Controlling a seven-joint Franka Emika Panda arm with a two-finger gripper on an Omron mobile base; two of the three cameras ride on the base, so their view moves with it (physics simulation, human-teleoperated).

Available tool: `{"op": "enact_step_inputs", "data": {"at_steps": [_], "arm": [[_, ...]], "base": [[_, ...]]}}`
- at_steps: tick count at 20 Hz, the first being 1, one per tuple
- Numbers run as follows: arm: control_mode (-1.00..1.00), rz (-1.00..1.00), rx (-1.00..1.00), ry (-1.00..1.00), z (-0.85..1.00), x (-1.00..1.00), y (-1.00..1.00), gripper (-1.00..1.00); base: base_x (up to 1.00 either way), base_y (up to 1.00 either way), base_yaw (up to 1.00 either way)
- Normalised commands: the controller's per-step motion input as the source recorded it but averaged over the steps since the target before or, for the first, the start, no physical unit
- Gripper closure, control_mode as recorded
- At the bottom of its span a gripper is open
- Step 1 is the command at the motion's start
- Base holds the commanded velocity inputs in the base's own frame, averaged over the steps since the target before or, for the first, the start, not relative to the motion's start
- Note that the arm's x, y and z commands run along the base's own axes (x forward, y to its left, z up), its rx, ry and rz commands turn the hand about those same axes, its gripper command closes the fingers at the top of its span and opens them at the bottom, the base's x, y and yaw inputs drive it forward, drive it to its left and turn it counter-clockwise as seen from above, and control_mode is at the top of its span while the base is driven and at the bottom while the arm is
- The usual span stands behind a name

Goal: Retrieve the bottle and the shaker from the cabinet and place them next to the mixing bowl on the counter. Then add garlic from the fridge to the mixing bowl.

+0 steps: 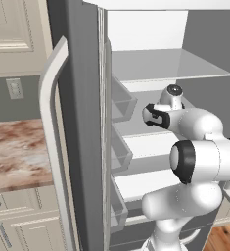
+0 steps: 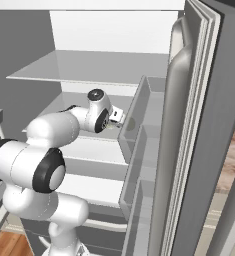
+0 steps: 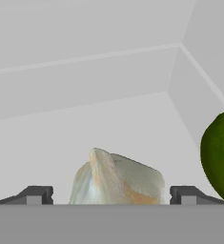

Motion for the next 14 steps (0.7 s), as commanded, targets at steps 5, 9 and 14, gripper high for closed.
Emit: {"op": "enact_step_inputs", "data": {"at_steps": [5,9,14], "arm": [[-1.00,0.00,0.00,0.01,0.00,0.00,0.00,1.00],[-1.00,0.00,0.00,0.00,0.00,0.00,0.00,1.00],[-1.00,0.00,0.00,0.00,-0.02,-0.05,0.00,1.00]], "base": [[0.00,0.00,0.00],[0.00,0.00,0.00],[0.00,0.00,0.00]]}}
